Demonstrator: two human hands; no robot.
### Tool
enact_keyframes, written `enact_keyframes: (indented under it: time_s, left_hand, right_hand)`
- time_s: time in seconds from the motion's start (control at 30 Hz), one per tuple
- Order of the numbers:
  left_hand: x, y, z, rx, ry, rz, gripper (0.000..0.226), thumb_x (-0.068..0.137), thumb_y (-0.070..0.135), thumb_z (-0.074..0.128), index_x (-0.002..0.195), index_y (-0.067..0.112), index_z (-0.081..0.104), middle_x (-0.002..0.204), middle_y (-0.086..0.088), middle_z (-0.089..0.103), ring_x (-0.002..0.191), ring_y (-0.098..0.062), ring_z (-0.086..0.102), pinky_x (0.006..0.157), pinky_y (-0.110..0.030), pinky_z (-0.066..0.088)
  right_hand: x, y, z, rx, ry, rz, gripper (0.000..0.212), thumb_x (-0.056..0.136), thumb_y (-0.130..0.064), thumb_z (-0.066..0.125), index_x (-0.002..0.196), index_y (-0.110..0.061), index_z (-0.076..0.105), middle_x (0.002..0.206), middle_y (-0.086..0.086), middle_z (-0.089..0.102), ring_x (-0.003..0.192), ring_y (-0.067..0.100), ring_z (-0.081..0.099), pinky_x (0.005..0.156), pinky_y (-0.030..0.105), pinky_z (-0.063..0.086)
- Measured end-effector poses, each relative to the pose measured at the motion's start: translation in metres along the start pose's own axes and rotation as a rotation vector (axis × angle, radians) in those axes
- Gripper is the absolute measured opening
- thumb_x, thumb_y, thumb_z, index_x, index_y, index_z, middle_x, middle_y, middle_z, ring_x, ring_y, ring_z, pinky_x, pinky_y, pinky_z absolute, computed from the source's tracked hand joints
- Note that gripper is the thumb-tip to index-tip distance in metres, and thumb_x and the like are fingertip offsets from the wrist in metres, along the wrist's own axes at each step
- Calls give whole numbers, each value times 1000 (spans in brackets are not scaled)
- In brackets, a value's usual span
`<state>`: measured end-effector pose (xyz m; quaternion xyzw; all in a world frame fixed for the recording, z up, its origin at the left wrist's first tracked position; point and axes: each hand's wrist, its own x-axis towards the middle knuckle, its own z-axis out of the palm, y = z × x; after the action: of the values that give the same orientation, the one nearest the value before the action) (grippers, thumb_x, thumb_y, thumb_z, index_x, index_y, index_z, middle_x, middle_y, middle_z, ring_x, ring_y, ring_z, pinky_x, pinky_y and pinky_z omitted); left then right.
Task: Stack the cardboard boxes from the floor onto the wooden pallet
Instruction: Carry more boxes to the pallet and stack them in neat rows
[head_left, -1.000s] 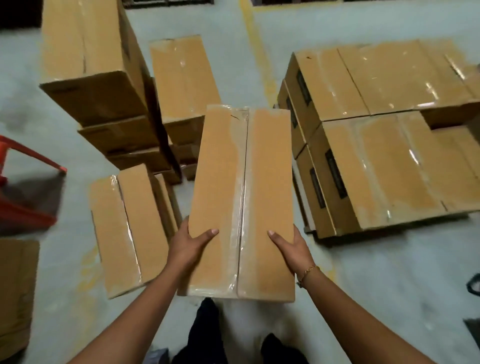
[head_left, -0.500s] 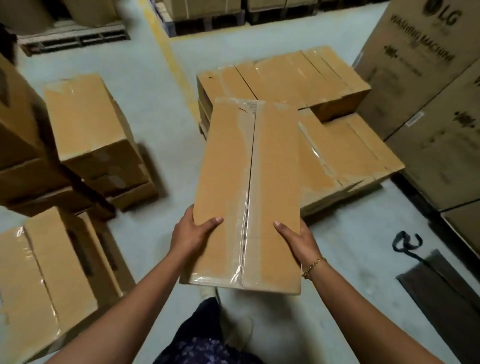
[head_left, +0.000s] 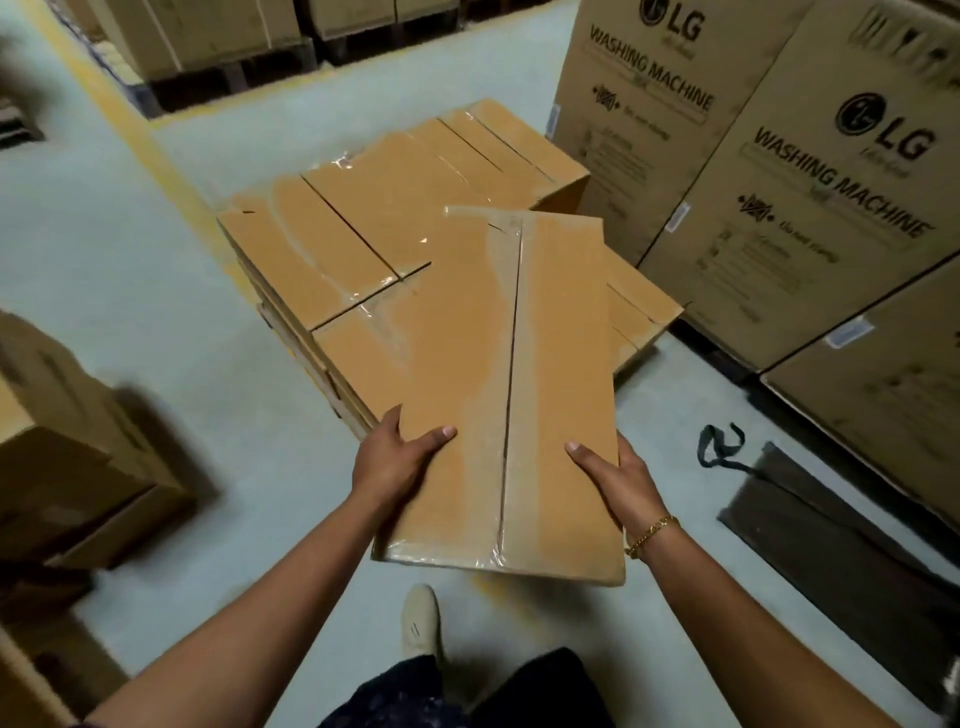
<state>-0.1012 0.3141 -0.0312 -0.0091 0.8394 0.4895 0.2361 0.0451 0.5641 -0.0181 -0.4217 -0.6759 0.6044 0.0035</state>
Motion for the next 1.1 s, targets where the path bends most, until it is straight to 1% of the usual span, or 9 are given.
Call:
enact_keyframes:
  time_s: [0.1, 0.23, 0.33, 0.43, 0.6, 0.67, 0.83, 0.97, 1.1]
  left_hand:
    - [22, 35, 30, 52, -26, 9, 97, 80, 66, 77, 156, 16, 42, 149, -8, 57, 134, -32, 55, 104, -43, 48]
    - [49, 78, 82, 63, -68, 40, 100, 76, 72, 75, 155, 19, 43, 147, -1, 59, 133, -30, 56, 105, -42, 48]
    - [68, 112, 132, 65, -85, 38, 89, 73, 76, 73, 144, 25, 54, 130, 10, 67, 122, -26, 64, 97, -39, 52]
    - [87, 143, 194, 47, -90, 8, 105, 62, 87, 67, 148, 28, 51, 138, 4, 66, 122, -25, 64, 100, -44, 54]
    - [109, 192, 304, -31, -89, -63, 98, 79, 70, 74, 158, 23, 39, 154, -3, 53, 138, -28, 52, 109, -40, 46]
    - [117, 207, 343, -75, -93, -93, 95, 85, 60, 75, 160, 20, 34, 158, -7, 48, 142, -29, 48, 108, -35, 42]
    - [143, 229, 415, -186, -137, -194, 73, 93, 38, 75, 156, 20, 41, 131, 9, 59, 122, -14, 56, 95, -22, 37]
    - [179, 225, 461, -283, -141, -263, 62, 91, 38, 77, 147, 29, 52, 127, 8, 70, 117, -17, 66, 102, -34, 51]
    - [214, 216, 496, -318, -135, -316, 74, 84, 55, 75, 150, 35, 48, 129, 12, 68, 116, -15, 65, 105, -42, 52]
  right_hand:
    - [23, -9, -29, 34, 36, -5, 54, 85, -44, 80, 134, -34, 60, 117, -7, 74, 106, 19, 71, 96, 49, 58]
    - [62, -22, -79, 60, 70, 14, 51, 86, -44, 80, 132, -35, 60, 116, -6, 74, 106, 21, 71, 96, 50, 58]
    - [98, -29, -127, 91, 84, 31, 44, 87, -40, 80, 127, -35, 63, 114, -4, 75, 103, 22, 72, 94, 50, 58]
    - [142, -35, -184, 81, 90, 45, 42, 87, -38, 80, 125, -34, 63, 112, -4, 76, 101, 22, 73, 92, 49, 59]
    - [220, -50, -282, 23, 62, 59, 34, 91, -30, 77, 122, -31, 62, 107, -4, 74, 96, 19, 71, 75, 35, 58]
    - [254, -57, -317, -33, 30, 69, 35, 91, -30, 77, 123, -31, 62, 109, -3, 74, 98, 20, 71, 79, 37, 57]
    - [343, -72, -379, -136, -53, 117, 43, 88, -32, 79, 127, -33, 62, 112, -4, 75, 102, 21, 72, 79, 35, 56]
    - [412, -82, -397, -225, -132, 118, 44, 88, -31, 78, 128, -34, 60, 113, -7, 74, 102, 16, 70, 76, 31, 53]
    - [475, -82, -398, -286, -196, 129, 43, 90, -26, 76, 128, -33, 56, 111, -9, 69, 101, 12, 64, 73, 28, 48]
